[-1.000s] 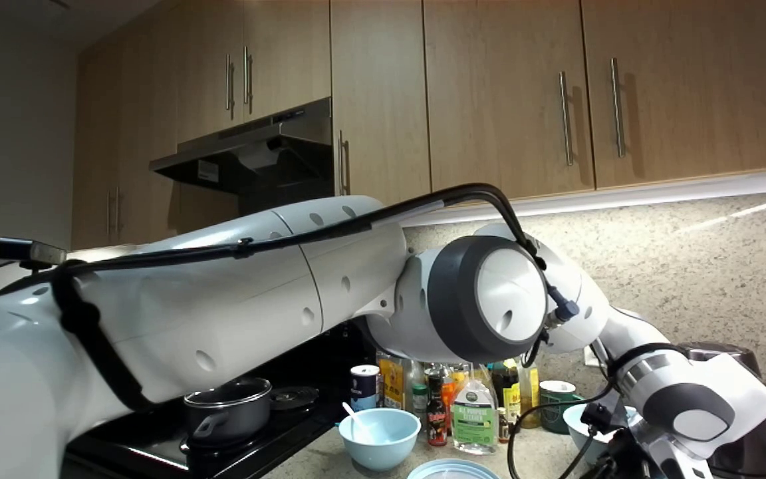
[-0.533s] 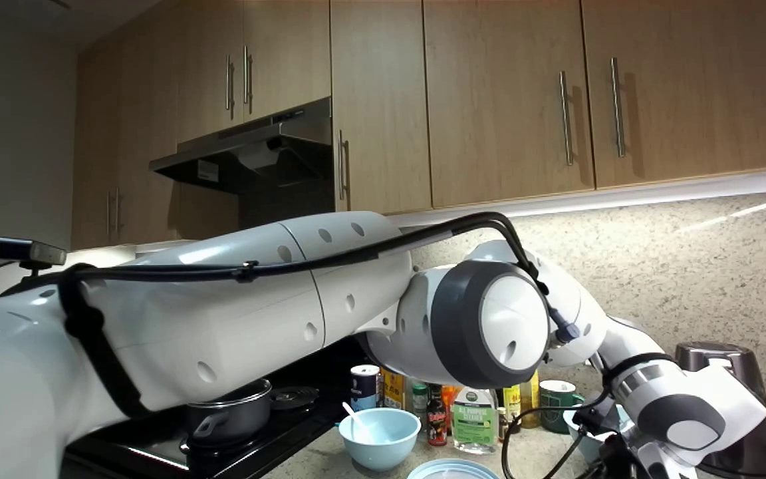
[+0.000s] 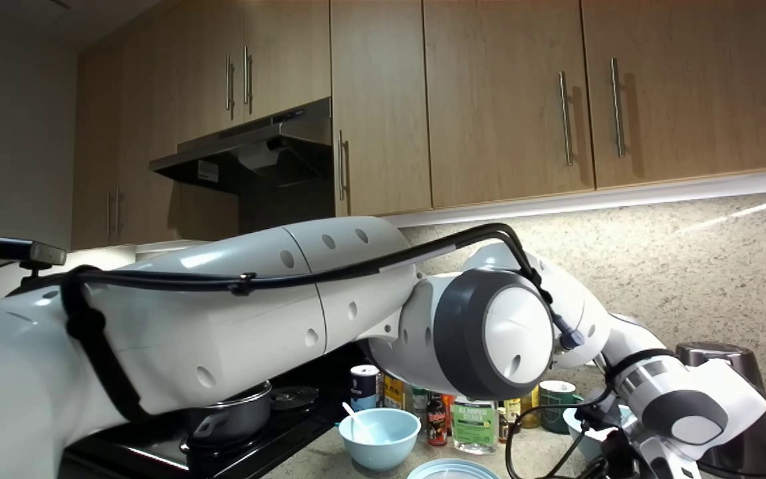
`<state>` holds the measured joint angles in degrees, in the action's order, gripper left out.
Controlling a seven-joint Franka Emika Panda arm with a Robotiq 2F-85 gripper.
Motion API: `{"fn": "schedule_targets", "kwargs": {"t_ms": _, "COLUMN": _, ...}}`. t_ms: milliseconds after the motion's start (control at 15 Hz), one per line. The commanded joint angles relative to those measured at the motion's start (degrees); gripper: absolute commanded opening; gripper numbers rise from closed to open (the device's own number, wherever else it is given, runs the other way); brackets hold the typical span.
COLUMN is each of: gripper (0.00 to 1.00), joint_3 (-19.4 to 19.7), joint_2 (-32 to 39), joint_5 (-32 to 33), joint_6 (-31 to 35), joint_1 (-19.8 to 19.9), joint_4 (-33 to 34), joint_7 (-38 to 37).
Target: Put the pair of scissors onto the lid on the left
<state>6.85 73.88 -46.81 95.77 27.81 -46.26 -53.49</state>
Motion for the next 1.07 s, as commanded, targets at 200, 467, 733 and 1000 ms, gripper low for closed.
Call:
{"fn": "schedule_targets", "kwargs": {"t_ms": 200, "gripper": 0.13, "joint_3": -2.57, "joint_2": 1.94, "joint_5": 1.33, "joint_6": -3.14, "joint_1": 2.87, "joint_4": 3.87, "joint_7": -1.01}}
{"fn": "schedule_targets", "kwargs": {"t_ms": 467, "gripper": 0.03, "joint_3": -1.42, "joint_2": 1.33, "joint_5": -0.21, "joint_6": -2.72, "joint_1": 2.82, "joint_4": 3.05, "joint_7": -0.44}}
{"fn": "schedule_targets", "kwargs": {"t_ms": 733, "gripper": 0.06, "joint_3": -1.1, "joint_2": -2.53, "joint_5": -0.6, "joint_6": 1.17, "joint_1": 1.45, "joint_4": -1.22, "joint_7": 0.93}}
{"fn": "schedule_targets", "kwargs": {"t_ms": 1000, "gripper": 0.06, "joint_3": -0.43, "joint_2": -8.64, "joint_5": -0.23, "joint_6": 8.24, "joint_1": -1.76, "joint_4": -7.63, "joint_7": 3.74}}
